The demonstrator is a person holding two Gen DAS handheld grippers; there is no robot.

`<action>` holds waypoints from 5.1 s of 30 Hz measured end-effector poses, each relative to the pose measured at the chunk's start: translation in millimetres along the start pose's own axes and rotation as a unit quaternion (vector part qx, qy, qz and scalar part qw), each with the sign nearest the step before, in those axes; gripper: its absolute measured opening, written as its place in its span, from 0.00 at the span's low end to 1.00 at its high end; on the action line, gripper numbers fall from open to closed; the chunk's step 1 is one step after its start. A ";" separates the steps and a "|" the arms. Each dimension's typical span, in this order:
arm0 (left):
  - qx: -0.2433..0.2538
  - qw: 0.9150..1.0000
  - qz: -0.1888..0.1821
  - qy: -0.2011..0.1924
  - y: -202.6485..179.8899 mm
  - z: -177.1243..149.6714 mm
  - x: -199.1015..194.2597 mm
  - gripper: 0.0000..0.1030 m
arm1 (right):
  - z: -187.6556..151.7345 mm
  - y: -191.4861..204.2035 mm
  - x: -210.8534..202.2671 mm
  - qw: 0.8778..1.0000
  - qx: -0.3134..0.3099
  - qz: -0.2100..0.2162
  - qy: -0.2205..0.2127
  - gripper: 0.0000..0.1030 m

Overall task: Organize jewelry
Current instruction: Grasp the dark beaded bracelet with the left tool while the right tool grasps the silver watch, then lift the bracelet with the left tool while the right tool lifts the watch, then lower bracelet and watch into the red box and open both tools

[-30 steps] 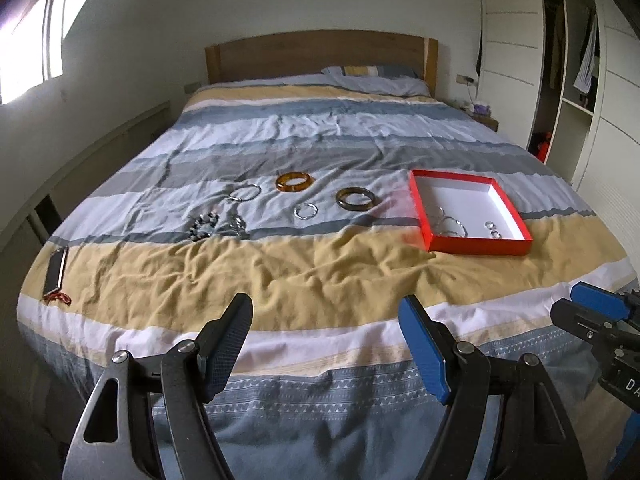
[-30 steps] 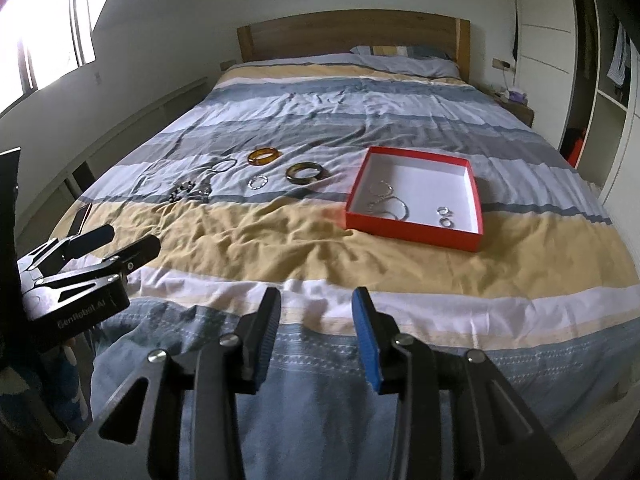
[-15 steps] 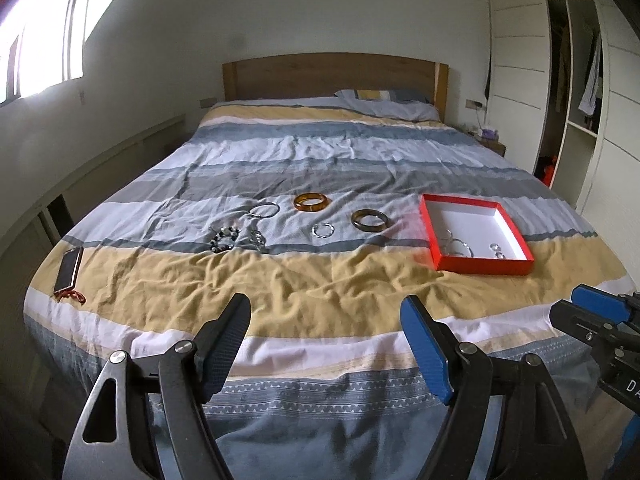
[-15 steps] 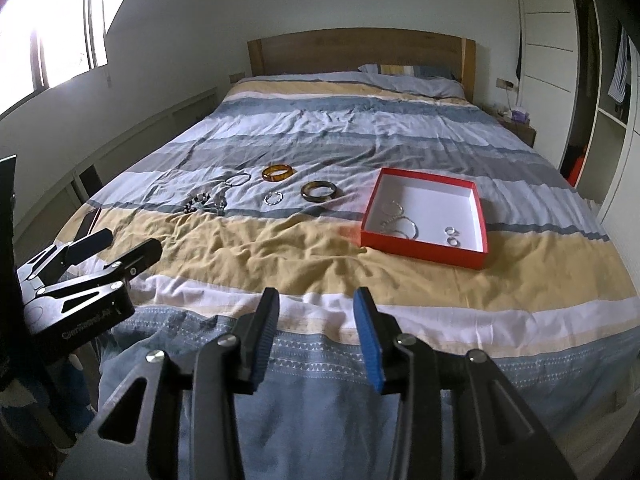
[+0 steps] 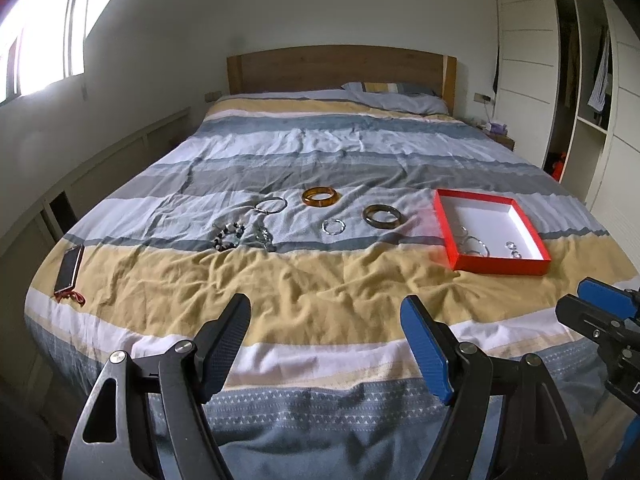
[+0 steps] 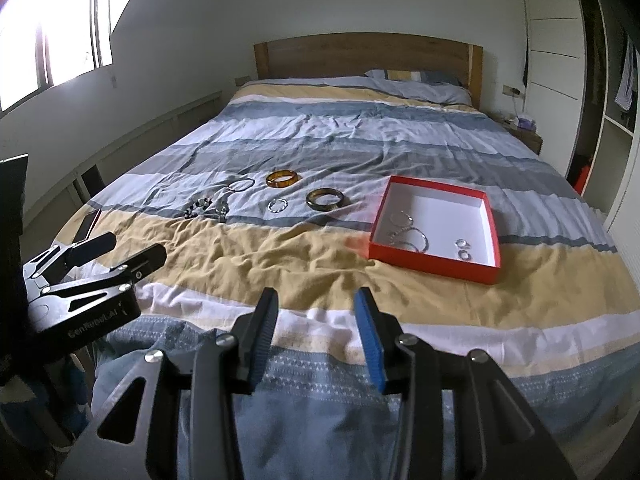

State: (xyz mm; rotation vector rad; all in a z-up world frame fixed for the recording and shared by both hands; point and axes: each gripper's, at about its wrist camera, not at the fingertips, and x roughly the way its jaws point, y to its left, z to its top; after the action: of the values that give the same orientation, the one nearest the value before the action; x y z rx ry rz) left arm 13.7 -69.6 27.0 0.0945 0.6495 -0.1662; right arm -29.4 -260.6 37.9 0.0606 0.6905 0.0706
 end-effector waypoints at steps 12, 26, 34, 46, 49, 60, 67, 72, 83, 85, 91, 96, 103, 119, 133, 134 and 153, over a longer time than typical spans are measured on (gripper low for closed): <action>-0.040 0.997 0.039 0.049 66.3 -2.2 57.6 0.79 | 25.8 27.1 70.8 0.998 -0.032 0.054 0.029 0.37; -0.087 0.992 0.044 0.081 159.5 34.0 163.2 0.79 | 77.2 72.2 195.8 0.987 -0.064 0.125 0.074 0.36; -0.092 0.989 0.046 0.107 183.6 57.1 249.8 0.79 | 96.8 85.9 269.4 0.984 -0.063 0.142 0.090 0.36; -0.069 0.986 0.047 0.145 194.9 51.1 327.0 0.72 | 106.7 117.1 336.7 0.976 -0.082 0.166 0.115 0.36; -0.077 0.987 0.047 0.135 202.0 50.2 325.3 0.51 | 106.4 127.5 349.7 0.974 -0.088 0.173 0.121 0.36; -0.122 0.984 0.043 0.121 244.7 41.7 310.0 0.16 | 109.9 161.5 386.6 0.968 -0.097 0.188 0.136 0.36; -0.124 0.985 0.043 0.116 247.7 37.6 306.2 0.15 | 105.9 177.3 403.0 0.969 -0.119 0.158 0.149 0.30; -0.119 0.985 0.048 0.118 243.3 37.6 299.9 0.15 | 103.6 171.9 396.4 0.970 -0.111 0.156 0.152 0.23; -0.107 0.987 0.039 0.116 224.9 38.6 256.5 0.15 | 96.7 153.2 336.4 0.973 -0.078 0.175 0.128 0.23; -0.104 0.988 0.034 0.112 217.0 41.3 244.4 0.15 | 96.3 148.1 320.5 0.974 -0.075 0.176 0.123 0.23; -0.090 0.991 0.013 0.101 188.6 48.3 209.4 0.15 | 95.4 127.2 266.9 0.978 -0.062 0.171 0.101 0.23; -0.072 0.993 -0.007 0.090 154.8 56.1 181.1 0.15 | 92.6 98.7 223.9 0.983 -0.047 0.157 0.082 0.23; -0.029 0.996 -0.044 0.078 83.6 69.5 153.4 0.15 | 84.1 32.8 170.7 0.991 -0.016 0.118 0.056 0.23; 0.060 0.978 -0.184 0.074 -128.1 122.7 179.3 0.15 | 79.0 -169.3 152.7 0.997 0.060 -0.004 0.043 0.23; 0.090 0.972 -0.178 0.124 -231.4 140.5 309.7 0.15 | 86.8 -255.6 248.3 0.992 0.078 -0.029 0.096 0.23; 0.091 0.972 -0.176 0.128 -235.0 139.0 316.6 0.15 | 85.9 -259.1 254.2 0.991 0.078 -0.027 0.103 0.23; 0.067 0.969 -0.167 0.169 -239.0 121.3 354.2 0.23 | 81.0 -257.7 268.1 0.990 -0.011 -0.037 0.137 0.28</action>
State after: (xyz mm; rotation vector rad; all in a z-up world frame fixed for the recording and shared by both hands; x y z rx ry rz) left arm 319.5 -365.2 -100.8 0.1446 0.9937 -0.5287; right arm 240.1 -497.1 -90.2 0.0039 0.9653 0.0151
